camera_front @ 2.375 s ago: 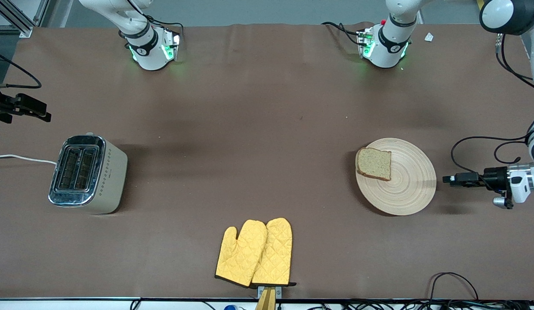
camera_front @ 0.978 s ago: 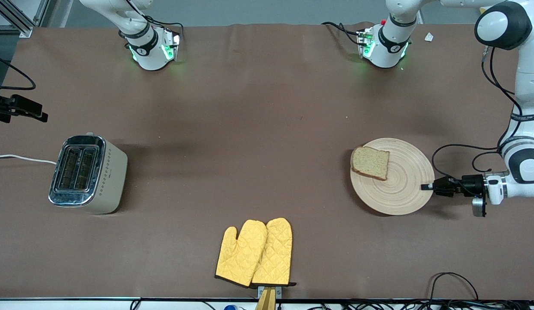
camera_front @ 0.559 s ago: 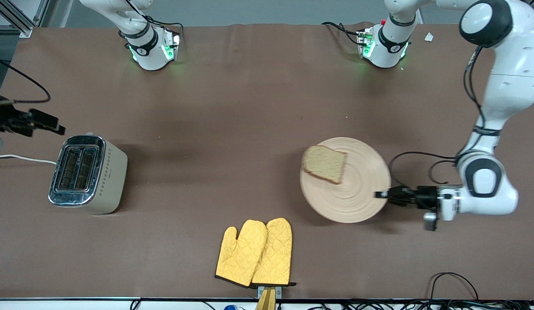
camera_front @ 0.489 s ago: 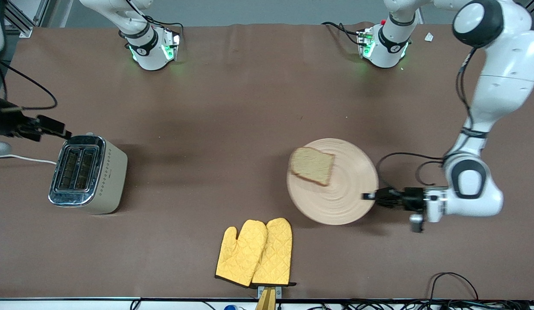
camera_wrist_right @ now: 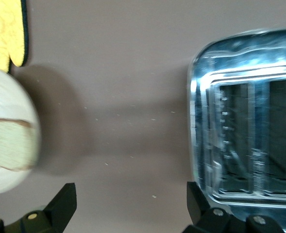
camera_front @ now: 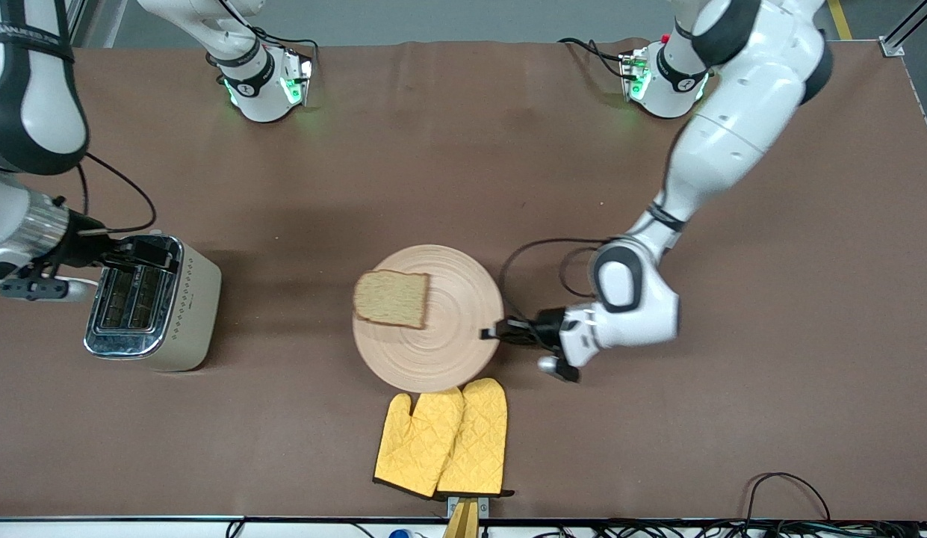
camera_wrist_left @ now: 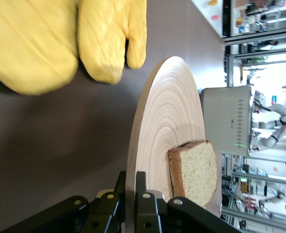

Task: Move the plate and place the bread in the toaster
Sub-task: 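Push the plate with the left gripper toward the toaster while the right gripper approaches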

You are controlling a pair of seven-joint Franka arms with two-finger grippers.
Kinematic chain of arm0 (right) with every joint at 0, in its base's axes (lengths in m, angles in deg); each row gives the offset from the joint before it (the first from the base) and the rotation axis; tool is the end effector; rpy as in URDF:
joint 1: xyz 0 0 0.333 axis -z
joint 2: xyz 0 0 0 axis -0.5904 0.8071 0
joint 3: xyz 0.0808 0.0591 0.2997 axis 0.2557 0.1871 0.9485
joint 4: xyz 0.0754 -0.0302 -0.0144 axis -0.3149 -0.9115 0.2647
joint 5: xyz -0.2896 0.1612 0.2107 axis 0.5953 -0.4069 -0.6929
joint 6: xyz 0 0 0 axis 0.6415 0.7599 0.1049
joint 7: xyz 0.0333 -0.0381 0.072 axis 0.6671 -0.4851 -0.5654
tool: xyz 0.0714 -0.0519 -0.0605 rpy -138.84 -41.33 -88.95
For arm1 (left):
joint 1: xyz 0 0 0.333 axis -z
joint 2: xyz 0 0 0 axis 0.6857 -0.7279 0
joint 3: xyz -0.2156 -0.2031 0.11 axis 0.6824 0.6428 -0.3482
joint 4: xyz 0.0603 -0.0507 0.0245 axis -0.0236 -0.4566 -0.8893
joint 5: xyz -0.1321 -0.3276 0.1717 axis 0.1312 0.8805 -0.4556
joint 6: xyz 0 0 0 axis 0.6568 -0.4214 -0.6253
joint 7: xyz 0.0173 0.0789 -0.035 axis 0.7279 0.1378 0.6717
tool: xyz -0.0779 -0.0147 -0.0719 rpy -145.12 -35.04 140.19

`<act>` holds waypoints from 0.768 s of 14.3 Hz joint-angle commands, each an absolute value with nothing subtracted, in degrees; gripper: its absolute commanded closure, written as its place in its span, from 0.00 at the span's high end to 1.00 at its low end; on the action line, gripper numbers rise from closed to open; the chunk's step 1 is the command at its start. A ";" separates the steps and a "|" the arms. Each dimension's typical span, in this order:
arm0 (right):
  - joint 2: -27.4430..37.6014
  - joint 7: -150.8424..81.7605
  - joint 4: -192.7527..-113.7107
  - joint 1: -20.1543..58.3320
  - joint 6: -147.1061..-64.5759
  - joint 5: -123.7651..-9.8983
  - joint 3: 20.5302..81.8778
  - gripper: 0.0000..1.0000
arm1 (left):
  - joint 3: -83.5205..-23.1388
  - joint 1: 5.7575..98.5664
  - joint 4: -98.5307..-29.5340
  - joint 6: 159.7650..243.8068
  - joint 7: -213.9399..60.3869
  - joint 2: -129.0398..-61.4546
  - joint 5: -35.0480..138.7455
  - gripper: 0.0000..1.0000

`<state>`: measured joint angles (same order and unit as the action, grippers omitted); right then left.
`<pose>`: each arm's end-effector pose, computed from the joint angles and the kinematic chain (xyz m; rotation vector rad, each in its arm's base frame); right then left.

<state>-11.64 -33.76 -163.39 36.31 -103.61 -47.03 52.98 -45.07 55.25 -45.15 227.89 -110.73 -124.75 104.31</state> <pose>0.5854 -0.0190 0.4360 -2.8696 0.1666 0.0377 0.6299 -0.3951 0.1795 2.1026 -0.0455 0.0083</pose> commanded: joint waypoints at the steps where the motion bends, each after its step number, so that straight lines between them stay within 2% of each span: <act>1: -13.29 -32.15 -173.18 33.47 -112.35 -51.16 53.05 1.00 | -45.38 61.63 -42.03 232.70 -107.31 -128.15 106.84 0.00; 4: -13.11 -32.06 -177.68 30.92 -117.91 -51.78 53.14 1.00 | -45.29 65.08 -39.91 234.48 -107.57 -131.14 107.02 0.01; 6: -12.33 -32.06 -180.14 28.91 -121.86 -54.58 53.05 1.00 | -45.29 65.70 -39.29 234.48 -107.84 -132.03 107.02 0.08; 7: -10.93 -32.06 -181.11 27.59 -124.84 -54.94 53.05 1.00 | -45.29 65.79 -39.29 234.48 -108.01 -131.94 107.02 0.26; 8: -9.87 -32.06 -182.52 26.53 -127.57 -55.12 53.05 1.00 | -45.29 65.87 -39.38 234.48 -108.01 -131.85 107.10 0.92; 9: -9.16 -32.06 -183.75 25.82 -129.33 -55.99 53.14 1.00 | -45.29 66.05 -39.47 234.48 -107.84 -131.77 107.10 1.00; 11: -8.37 -32.06 -185.95 24.41 -131.54 -58.89 53.14 1.00 | -45.29 66.32 -39.47 234.48 -106.61 -131.24 106.93 1.00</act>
